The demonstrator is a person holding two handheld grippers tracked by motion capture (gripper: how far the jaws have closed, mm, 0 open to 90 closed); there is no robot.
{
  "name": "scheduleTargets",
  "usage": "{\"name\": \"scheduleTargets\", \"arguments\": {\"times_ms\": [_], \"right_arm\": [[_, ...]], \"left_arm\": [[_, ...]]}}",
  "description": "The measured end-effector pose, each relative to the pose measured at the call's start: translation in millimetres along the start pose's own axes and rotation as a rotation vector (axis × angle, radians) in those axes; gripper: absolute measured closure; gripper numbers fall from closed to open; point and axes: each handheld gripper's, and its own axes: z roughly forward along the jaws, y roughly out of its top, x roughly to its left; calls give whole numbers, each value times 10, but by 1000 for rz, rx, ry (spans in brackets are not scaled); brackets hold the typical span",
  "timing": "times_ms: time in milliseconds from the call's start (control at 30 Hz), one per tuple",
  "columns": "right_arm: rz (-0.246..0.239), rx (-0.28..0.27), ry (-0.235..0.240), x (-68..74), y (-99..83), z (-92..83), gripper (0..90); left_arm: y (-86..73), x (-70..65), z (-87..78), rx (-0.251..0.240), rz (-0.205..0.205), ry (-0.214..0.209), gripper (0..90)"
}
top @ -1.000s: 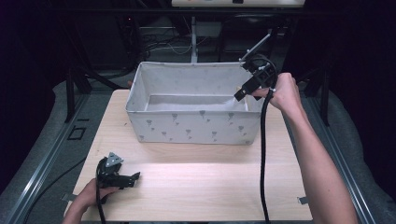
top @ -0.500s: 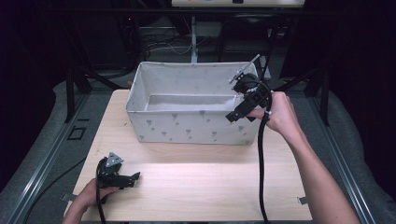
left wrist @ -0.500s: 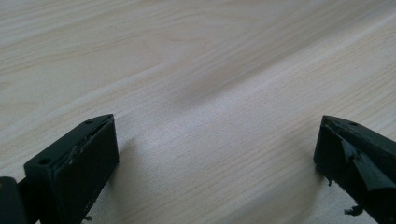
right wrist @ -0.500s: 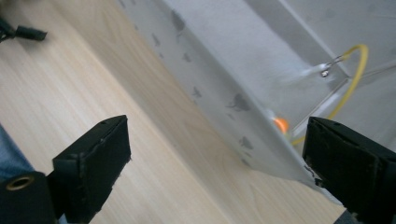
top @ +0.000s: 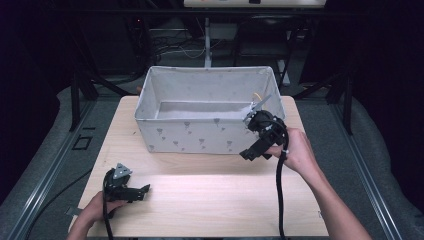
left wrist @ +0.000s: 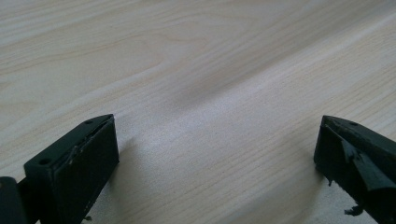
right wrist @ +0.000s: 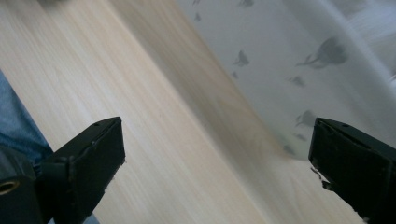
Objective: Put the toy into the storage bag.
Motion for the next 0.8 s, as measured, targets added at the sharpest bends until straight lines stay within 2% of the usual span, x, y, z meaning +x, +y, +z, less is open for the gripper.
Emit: {"name": "scheduleTargets", "arguments": {"times_ms": [167,233,333,400,500,633,700,733,800], "right_arm": [[-1,28,7,65,-197,217,32],[13,36,19,85,-287,319,33],[15,73,26,117,-405,463,31],[12,122,28,131,-481,568,18],[35,146,42,143,-606,711,19],[53,149,48,143,-730,830,32],[46,157,52,148,-759,860,7],[28,167,68,151,-776,866,1],[22,155,69,180,-819,886,0]], "left_arm": [[0,1,0,0,1,-1,0],[0,0,0,0,1,0,0],[0,0,0,0,0,0,0],[0,0,0,0,0,0,0],[0,1,0,0,1,0,0],[0,0,0,0,1,0,0],[1,1,0,0,0,0,0],[1,0,0,0,0,0,0],[1,1,0,0,0,0,0]]}}
